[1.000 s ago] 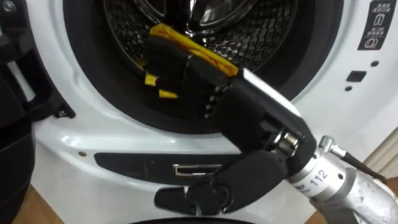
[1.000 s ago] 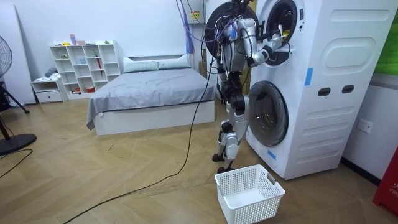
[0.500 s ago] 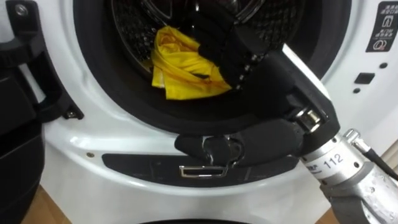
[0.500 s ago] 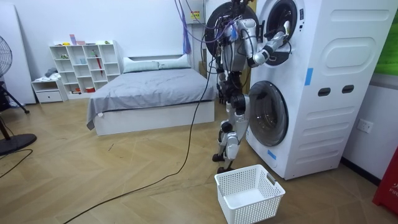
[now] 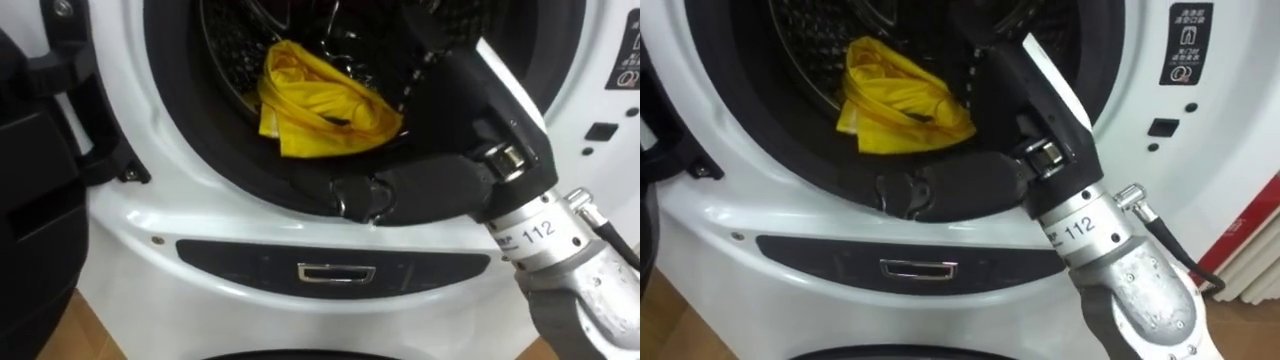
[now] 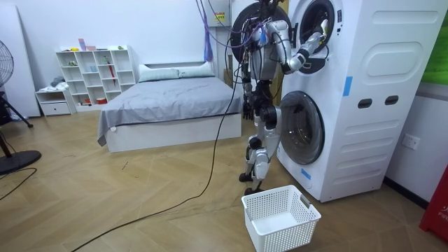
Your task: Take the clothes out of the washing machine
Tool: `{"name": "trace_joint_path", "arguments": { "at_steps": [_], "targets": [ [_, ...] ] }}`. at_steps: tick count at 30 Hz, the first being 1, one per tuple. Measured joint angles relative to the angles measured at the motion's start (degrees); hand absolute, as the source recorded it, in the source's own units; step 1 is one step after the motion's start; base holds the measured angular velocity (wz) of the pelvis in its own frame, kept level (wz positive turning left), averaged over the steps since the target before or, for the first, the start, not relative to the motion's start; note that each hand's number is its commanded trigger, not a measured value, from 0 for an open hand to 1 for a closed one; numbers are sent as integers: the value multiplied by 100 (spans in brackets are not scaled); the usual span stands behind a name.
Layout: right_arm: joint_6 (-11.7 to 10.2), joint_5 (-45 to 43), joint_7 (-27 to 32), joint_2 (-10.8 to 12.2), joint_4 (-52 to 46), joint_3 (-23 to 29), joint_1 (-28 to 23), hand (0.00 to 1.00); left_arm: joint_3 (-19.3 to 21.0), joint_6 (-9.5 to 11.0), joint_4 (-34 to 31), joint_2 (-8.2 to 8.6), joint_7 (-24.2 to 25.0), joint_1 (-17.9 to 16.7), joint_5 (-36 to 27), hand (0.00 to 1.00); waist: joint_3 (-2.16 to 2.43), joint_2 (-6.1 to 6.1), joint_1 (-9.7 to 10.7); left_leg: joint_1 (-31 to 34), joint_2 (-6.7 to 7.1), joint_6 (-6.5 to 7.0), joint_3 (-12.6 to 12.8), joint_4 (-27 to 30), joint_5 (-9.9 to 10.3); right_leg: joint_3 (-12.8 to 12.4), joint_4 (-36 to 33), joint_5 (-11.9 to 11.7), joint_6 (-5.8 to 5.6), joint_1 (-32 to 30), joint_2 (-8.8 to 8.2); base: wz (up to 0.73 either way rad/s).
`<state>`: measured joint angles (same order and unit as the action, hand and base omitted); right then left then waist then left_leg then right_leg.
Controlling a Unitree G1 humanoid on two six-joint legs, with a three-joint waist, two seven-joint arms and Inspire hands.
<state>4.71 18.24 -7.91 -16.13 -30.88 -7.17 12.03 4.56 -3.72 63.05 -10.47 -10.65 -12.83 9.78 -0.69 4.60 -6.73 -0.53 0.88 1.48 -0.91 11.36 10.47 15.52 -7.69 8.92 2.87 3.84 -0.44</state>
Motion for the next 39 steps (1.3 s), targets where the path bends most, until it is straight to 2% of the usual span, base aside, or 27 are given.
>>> {"name": "trace_joint_path", "arguments": {
  "at_steps": [6,8,12,15,20,22,25,26,28,31,34,39],
  "targets": [
    [22,-1090,424,-1,150,-22,482,0,-9,-148,-119,2,-3,7,4,0,25,40,-129,0,56,3,-87,-19,2,47,-10,11,-9,11,-9,6],
    [17,-1139,543,-38,191,-31,555,0,-12,-214,-119,2,-22,9,1,0,40,59,-147,-5,61,5,-99,-41,0,90,-10,15,-14,23,-18,9],
    [126,-1272,741,-146,788,-75,1069,0,-3,-352,-115,8,-47,30,5,0,76,112,-180,4,72,10,-159,-72,-3,191,-25,26,-34,42,-38,10],
    [169,-1645,875,-181,931,-140,1200,0,18,-424,-113,11,-77,85,6,0,73,109,-204,-19,68,10,-176,-67,-3,191,-74,30,-40,42,-44,1],
    [389,-1980,832,-277,1031,-173,1296,0,49,-561,-106,14,-107,167,65,0,62,158,-212,-5,74,10,-243,-64,-3,213,-107,36,-50,42,-53,3],
    [516,-2253,753,-425,1155,-198,1565,0,146,-645,-125,17,-77,221,240,0,53,225,-232,21,83,11,-246,-61,-3,205,-107,45,-47,16,-57,0],
    [674,-2630,583,-528,1251,-230,1742,0,335,-742,-219,5,21,185,245,0,68,349,-230,52,95,18,-226,-51,-10,221,-92,77,-12,-6,-72,1],
    [690,-2669,516,-559,1265,-231,1743,0,364,-762,-228,4,22,178,247,0,86,382,-226,54,97,18,-232,-50,-10,231,-92,79,-14,-6,-73,7],
    [880,-2723,166,-848,1373,-280,1858,0,493,-822,-231,2,22,197,268,0,113,469,-242,60,102,21,-251,-54,-12,272,-94,87,-27,-1,-78,8],
    [1116,-2766,-222,-1029,1450,-295,1997,0,701,-886,-234,-6,11,206,265,0,127,567,-291,25,95,21,-297,-47,-13,320,-98,97,-43,41,-80,8],
    [1194,-2763,-542,-1104,1529,-298,2025,0,765,-918,-229,-28,11,220,214,0,102,614,-281,-11,96,21,-402,-59,-13,350,-100,109,-64,108,-92,17],
    [1298,-2763,-925,-1167,1563,-297,2029,0,749,-986,-237,-96,6,277,218,0,77,618,-281,-7,96,21,-405,-84,-10,342,-106,110,-65,105,-94,2]
  ]
}}
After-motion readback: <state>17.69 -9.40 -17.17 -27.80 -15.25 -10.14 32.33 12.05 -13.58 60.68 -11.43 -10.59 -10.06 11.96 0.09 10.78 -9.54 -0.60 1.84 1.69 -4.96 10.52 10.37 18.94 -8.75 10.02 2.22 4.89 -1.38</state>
